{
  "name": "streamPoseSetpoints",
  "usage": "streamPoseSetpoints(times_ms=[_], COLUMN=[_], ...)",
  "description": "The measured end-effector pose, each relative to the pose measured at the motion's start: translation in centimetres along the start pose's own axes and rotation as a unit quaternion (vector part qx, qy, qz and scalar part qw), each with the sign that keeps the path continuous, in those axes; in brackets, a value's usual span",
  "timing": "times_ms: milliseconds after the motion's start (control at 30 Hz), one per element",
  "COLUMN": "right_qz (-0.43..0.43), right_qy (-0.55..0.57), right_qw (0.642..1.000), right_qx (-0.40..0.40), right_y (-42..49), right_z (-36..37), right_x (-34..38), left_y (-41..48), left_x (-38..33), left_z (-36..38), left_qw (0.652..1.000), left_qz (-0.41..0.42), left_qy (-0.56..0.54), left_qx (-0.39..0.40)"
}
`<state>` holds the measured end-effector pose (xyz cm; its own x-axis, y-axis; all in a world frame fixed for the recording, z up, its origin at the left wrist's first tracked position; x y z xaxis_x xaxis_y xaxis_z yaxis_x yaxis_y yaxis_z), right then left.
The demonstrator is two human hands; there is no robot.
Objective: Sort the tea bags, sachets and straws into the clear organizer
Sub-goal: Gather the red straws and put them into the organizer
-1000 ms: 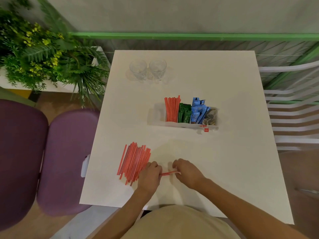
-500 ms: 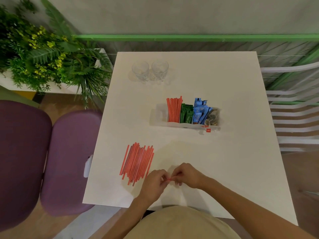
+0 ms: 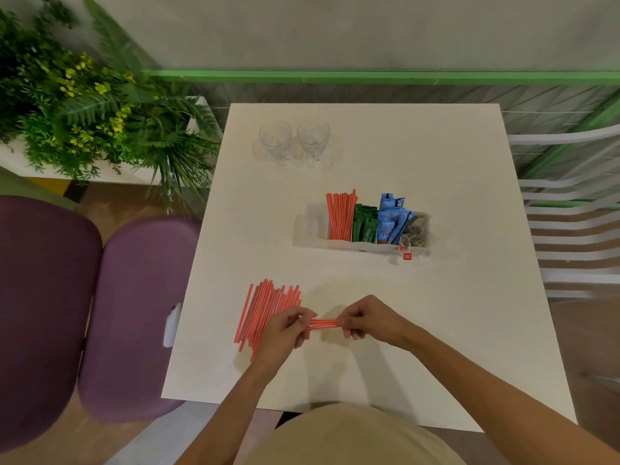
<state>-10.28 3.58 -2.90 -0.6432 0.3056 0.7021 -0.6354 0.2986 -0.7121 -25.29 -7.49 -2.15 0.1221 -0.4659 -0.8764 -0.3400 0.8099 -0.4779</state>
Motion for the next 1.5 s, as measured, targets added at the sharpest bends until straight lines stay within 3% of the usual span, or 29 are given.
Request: streamPoseSetpoints(times_ms=[267,467,600,833,1000,1333,1500], right_qz=[0.000,0.017,-0.009,-0.052,-0.062,-0.087,-0.068], right_qy=[0.044,0.230,0.256,0.164,0.018,-0.199,-0.297], right_qw=[0.999,0.969,0.961,0.978,0.988,0.939,0.921], right_qx=[0.010,-0.087,-0.107,-0.121,-0.142,-0.266,-0.244], right_y=[0.3,0.6,0.9,1.1,1.4,2.9,5.4], right_z=[-0.2,-2.9,-3.7,-5.7,-8.8,-16.1,-15.1], right_x=[1.5,1.6,2.8,6.1,10.3,18.7,19.2], left_y=[1.3,2.0,2.4,3.8,5.0,5.3,4.5], left_x=[-1.7,-2.1,-2.5,-3.2,-3.8,-1.5,-0.3], left_z=[1.5,1.0,0.5,0.7,0.6,-2.1,-3.0], left_qw=[0.999,0.999,0.995,0.992,0.992,0.988,0.986], left_qz=[0.034,0.036,0.038,0.033,0.038,-0.028,-0.048], left_qy=[0.034,0.007,-0.029,-0.060,-0.065,-0.060,-0.069], left_qx=[0.009,-0.032,-0.082,-0.109,-0.101,-0.138,-0.142])
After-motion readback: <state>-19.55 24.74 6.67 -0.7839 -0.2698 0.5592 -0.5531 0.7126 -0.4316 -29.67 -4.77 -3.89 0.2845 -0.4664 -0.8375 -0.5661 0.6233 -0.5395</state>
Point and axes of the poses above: each hand's wrist, its own y-axis towards the middle knuckle, its own z-axis out of the palm, x = y × z, the point moved 6 cm from there along y, towards the middle knuckle, and after that the axes turned 7 degrees about z, right-handed, at the moved point
